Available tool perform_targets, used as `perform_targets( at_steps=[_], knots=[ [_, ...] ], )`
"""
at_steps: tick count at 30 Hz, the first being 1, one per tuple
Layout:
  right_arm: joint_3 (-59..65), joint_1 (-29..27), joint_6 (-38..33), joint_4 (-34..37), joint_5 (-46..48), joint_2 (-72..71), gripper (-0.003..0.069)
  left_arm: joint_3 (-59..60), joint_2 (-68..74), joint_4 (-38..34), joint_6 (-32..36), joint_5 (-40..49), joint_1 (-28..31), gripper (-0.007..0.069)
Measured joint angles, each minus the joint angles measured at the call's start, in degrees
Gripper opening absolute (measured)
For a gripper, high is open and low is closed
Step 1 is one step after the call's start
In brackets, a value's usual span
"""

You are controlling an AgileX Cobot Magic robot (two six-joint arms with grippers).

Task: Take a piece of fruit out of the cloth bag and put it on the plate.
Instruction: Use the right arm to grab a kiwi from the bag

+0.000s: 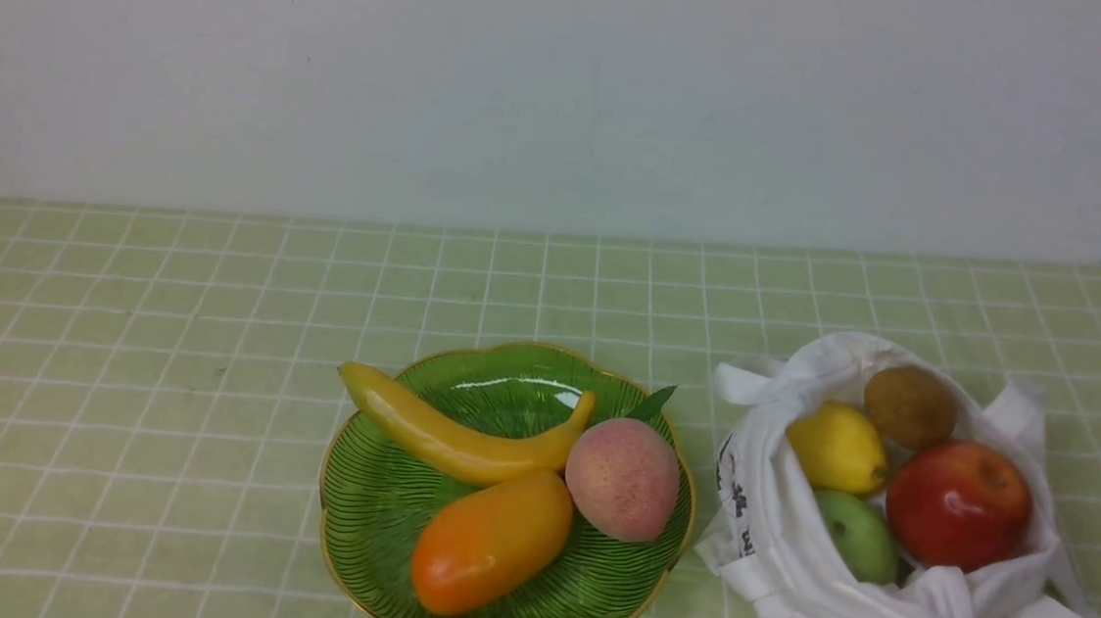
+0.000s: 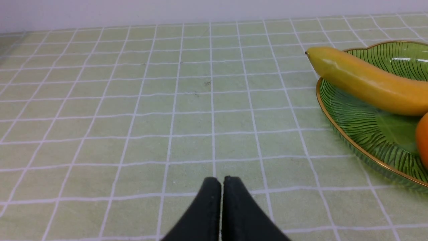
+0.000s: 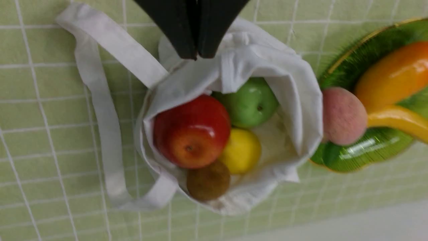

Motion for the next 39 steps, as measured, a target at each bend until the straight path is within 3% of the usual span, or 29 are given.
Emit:
perform_targets(
  at_steps=[3, 7, 12, 14, 27, 32, 39],
  knots=[
    [-2.03, 0.00, -6.43, 2.98, 0.22, 8.54, -0.0012, 0.00, 0.00, 0.00, 0.00, 0.00, 0.00, -0.0008],
    [-5.58, 0.00, -20.03, 15.26, 0.26, 22.95, 0.0017, 0.00, 0.00, 0.00, 0.00, 0.00, 0.00, -0.0008],
    [-12.79, 0.00, -31.55, 22.92, 0.31, 38.72, 0.0116, 0.00, 0.00, 0.00, 0.00, 0.00, 0.00, -0.0008],
    [-14.82, 0.00, -32.20, 22.95, 0.20, 41.48, 0.0148, 0.00, 0.00, 0.00, 0.00, 0.00, 0.00, -0.0008],
    [-31.06, 0.00, -32.11, 15.24, -3.71, 61.91, 0.0573, 0.00, 0.00, 0.00, 0.00, 0.00, 0.00, -0.0008],
    [-33.27, 0.00, -30.01, 13.21, -5.25, 66.96, 0.0631, 0.00, 0.00, 0.00, 0.00, 0.00, 0.00, -0.0008],
    [-33.40, 0.00, -29.81, 13.07, -6.12, 70.93, 0.0633, 0.00, 0.00, -0.02, 0.00, 0.00, 0.00, -0.0008]
  ],
)
